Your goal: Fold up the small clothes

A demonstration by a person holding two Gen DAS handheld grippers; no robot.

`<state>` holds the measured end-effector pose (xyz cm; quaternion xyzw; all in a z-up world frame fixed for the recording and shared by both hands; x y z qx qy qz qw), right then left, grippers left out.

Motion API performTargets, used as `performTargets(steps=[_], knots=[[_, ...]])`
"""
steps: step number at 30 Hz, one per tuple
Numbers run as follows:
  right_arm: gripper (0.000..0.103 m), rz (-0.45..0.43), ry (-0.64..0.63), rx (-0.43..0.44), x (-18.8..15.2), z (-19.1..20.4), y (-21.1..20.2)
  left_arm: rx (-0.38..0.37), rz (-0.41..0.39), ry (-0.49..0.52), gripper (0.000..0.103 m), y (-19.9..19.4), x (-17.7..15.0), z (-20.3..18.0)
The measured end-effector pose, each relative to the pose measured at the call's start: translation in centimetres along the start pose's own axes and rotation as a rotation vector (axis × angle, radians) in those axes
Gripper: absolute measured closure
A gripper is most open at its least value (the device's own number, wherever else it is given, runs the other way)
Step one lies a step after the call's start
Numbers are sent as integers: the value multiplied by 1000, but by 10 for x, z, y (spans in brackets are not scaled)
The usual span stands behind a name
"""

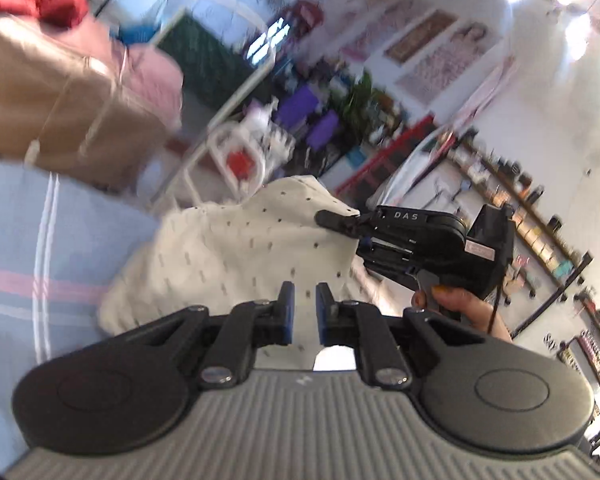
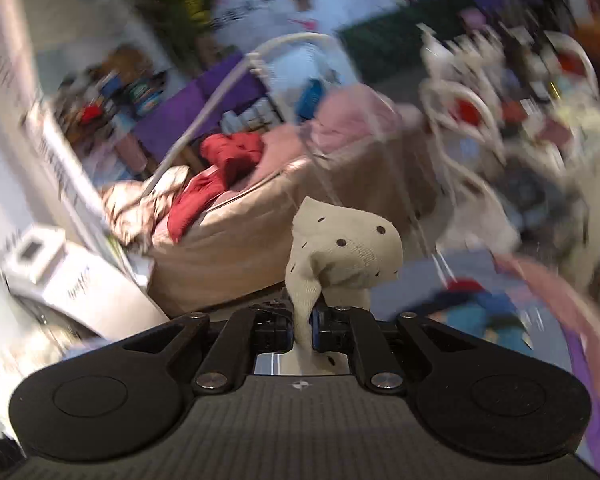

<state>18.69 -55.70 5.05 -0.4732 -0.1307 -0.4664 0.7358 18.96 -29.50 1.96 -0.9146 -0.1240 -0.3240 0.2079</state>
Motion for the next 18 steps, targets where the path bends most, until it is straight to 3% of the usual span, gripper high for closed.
performTargets(steps=[2,4,5,6,7,8,11,13,16,18], knots=[[88,-27,27,-79,-5,-35,6,48,31,28,92,16,-18,5],[86,-40,129,-49,-14,-61,15,135,47,32,84,27,-37,22],[75,-48,192,-40,-19,-73,18,172,49,4,78,29,-43,36],[58,-56,240,-23,-25,-81,20,210,51,-36,62,31,-51,52],[49,-60,264,-6,-29,-87,23,232,53,-82,48,34,-58,71],[34,-67,269,-2,-33,-91,22,238,51,-120,44,35,-64,84],[33,-62,203,11,-43,-90,22,211,46,-314,28,44,-70,140],[31,-65,195,20,-48,-92,19,178,29,-450,26,53,-72,169],[30,-58,200,37,-56,-92,16,143,43,-553,23,77,-76,195],[30,-74,195,53,-60,-87,10,86,6,-634,23,85,-75,205]])
Point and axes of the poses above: each gripper's, at about its wrist camera, not at the fingertips, and y roughly the way its jaws point, z to its left, x to its top, the point moved 7 cm from there along y, roughly the way its jaws point
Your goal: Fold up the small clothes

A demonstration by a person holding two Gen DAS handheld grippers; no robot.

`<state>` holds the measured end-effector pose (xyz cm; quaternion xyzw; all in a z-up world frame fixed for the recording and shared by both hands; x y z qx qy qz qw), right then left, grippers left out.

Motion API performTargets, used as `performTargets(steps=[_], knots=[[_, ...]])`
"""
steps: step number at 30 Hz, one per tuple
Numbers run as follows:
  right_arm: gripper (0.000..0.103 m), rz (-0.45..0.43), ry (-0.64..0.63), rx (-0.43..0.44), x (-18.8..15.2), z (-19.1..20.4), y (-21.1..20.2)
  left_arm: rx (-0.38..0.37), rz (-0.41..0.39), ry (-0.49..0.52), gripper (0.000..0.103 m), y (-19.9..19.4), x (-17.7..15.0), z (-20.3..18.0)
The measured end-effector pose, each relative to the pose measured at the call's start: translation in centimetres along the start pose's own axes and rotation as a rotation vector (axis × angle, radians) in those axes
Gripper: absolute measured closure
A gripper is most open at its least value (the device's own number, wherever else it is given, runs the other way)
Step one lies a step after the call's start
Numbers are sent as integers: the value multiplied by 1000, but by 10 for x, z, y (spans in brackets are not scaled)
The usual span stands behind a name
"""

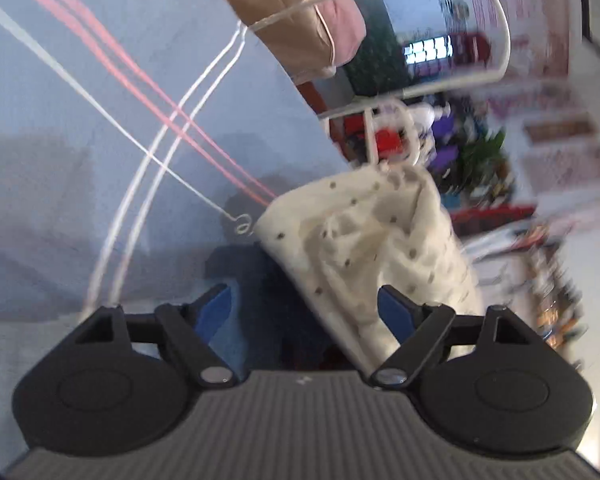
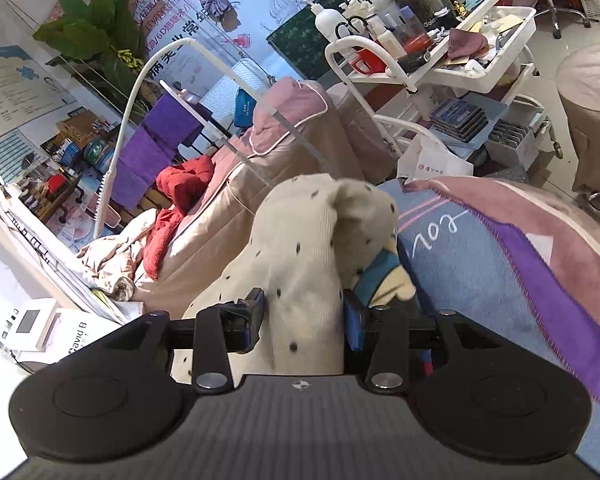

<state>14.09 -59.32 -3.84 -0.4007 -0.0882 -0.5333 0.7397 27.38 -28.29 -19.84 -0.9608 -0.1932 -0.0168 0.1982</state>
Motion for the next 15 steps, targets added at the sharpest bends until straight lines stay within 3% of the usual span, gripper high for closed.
performTargets(steps=[2,4,9,11,13,14,15], knots=[[30,-23,26,44,-6,2,-11,-44,-17,-30,22,4,4,1],[27,-16,71,74,-18,1,-23,-73,-31,4,10,10,12,-3],[20,49,62,25,-73,-6,-38,-84,31,-20,8,35,21,0],[22,64,72,60,-92,-6,-35,-75,13,-9,19,38,23,1],[39,70,79,114,-102,0,-29,-109,-22,29,54,34,23,-11],[46,75,78,138,-106,5,-26,-114,-20,59,62,33,23,-16],[72,87,68,137,-108,9,-22,-110,-19,105,73,32,23,-26]])
Point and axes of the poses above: each gripper's, at about its wrist camera, not at the fingertips, and y roughly the way its jaws point, z to its left, x to its top, the point moved 7 cm from there along y, roughly the way its jaws point
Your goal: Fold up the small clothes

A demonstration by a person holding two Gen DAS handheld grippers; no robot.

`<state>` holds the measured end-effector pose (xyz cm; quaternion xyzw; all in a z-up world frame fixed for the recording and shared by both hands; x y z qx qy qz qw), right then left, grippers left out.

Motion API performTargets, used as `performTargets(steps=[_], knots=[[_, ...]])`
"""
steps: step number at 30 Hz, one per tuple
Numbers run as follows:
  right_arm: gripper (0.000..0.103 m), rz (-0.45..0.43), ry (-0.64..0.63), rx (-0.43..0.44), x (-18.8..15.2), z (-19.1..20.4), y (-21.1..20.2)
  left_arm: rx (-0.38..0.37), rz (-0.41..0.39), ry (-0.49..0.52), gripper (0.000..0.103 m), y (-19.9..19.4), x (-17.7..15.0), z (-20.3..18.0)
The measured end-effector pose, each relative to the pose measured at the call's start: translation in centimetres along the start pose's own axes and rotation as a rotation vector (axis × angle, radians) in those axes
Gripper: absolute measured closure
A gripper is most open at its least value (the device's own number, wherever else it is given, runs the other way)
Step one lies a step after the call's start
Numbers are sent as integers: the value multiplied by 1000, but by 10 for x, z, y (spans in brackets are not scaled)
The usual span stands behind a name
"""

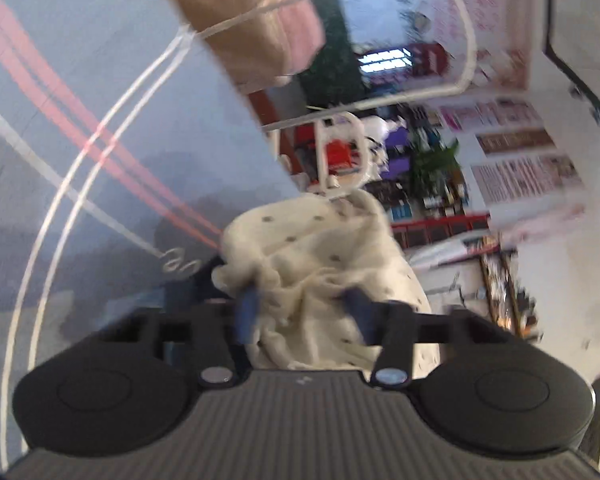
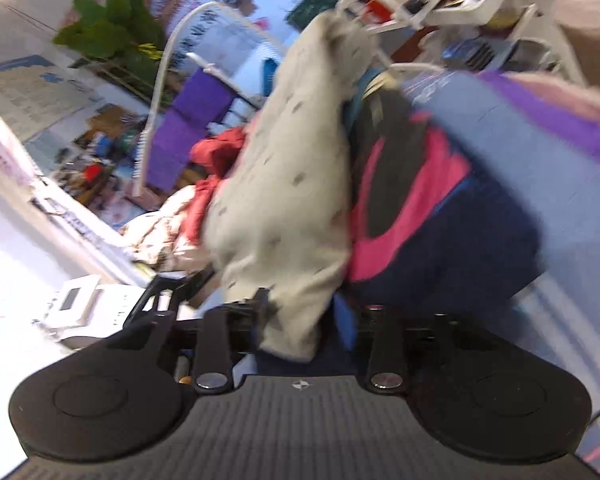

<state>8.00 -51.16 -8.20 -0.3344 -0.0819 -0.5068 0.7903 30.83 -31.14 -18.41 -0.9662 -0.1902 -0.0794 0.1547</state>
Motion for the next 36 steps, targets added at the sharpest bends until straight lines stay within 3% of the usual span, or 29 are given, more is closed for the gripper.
performTargets(steps=[1,3,8,10,12,13,16,18,20,21,23,25,27,29,30,31,33,36], knots=[[92,-16,-10,-30,2,2,1,-3,15,46,79,1,2,-9],[92,-54,-34,-24,14,11,-7,-9,52,76,87,-2,3,-23],[93,-125,-104,-14,70,47,-58,-62,66,156,88,-24,2,-73],[93,-71,-139,-75,85,49,-76,8,120,181,88,-46,-14,-92],[93,-39,-150,-150,90,43,-91,8,157,236,88,-55,-35,-107],[93,23,-160,-197,86,36,-91,39,182,284,88,-55,-45,-113],[92,68,-114,-322,67,2,-87,174,200,487,84,-59,-79,-111],[89,101,-61,-379,50,-24,-78,249,227,562,81,-60,-96,-100],[85,88,-79,-426,40,-35,-72,284,242,574,81,-65,-108,-92],[71,74,-92,-448,38,-36,-72,289,228,591,80,-70,-109,-93],[51,-6,-170,-490,43,-21,-79,275,171,703,70,-82,-107,-110],[51,-138,-322,-499,53,11,-90,262,72,862,45,-87,-101,-135],[45,-243,-481,-507,64,44,-92,210,77,966,42,-88,-105,-160],[49,-228,-610,-413,73,70,-73,140,109,1027,42,-80,-116,-183],[56,-222,-654,-374,78,78,-61,106,154,1042,42,-70,-124,-193],[57,-222,-701,-341,85,85,-45,105,186,1046,43,-60,-130,-198],[61,-243,-778,-376,101,85,-12,160,198,1104,43,-45,-139,-195],[59,-176,-681,-450,133,51,46,304,208,1153,44,-33,-154,-166]])
Point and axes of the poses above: each gripper's, at about its wrist camera, not at the fingertips, and y roughly the way its jaws point, z to its left, x to its top, the point moved 7 cm from there along y, roughly the way its jaws point
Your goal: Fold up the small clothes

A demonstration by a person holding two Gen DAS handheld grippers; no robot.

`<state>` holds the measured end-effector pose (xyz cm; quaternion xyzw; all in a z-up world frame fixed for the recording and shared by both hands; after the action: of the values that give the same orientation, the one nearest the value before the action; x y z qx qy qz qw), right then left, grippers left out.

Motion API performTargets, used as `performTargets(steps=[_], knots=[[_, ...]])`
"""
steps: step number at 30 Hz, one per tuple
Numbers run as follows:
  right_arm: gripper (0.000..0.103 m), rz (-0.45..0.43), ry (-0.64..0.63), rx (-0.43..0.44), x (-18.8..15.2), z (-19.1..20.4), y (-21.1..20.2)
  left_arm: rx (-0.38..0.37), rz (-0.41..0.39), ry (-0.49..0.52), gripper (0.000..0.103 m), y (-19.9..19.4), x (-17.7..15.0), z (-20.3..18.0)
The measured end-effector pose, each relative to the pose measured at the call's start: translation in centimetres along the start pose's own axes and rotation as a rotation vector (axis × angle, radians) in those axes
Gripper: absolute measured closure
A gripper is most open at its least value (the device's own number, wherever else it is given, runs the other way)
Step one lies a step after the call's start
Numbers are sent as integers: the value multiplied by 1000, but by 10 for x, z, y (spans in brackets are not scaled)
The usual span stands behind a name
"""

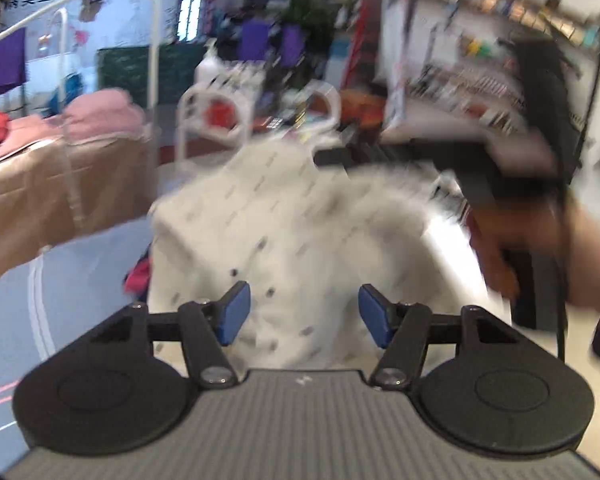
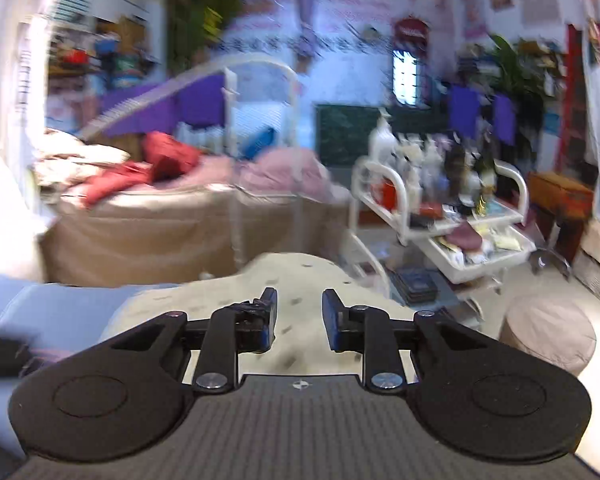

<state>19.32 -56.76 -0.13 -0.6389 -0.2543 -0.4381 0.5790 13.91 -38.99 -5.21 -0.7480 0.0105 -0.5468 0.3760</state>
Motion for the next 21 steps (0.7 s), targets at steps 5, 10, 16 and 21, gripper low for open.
performTargets(steps=[5,10,16,21], knots=[[56,38,38,-40,-5,6,31,25,22,-13,37,2,-28,8],[19,-33,30,-25,7,9,-33,40,-15,-30,7,-46,-9,21],[0,65,5,-32,13,9,-77,206,-103,49,0,-125,17,21],[0,220,34,-45,-14,6,-94,263,21,3,0,-135,15,12]])
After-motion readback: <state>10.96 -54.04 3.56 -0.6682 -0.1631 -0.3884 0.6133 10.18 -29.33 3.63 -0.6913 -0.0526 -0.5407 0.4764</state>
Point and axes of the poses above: each gripper's, at about its wrist camera, not at the fingertips, and y roughly the way its jaws point, z to its left, x to its top, the point moved 7 cm from there along y, roughly the way its jaws point
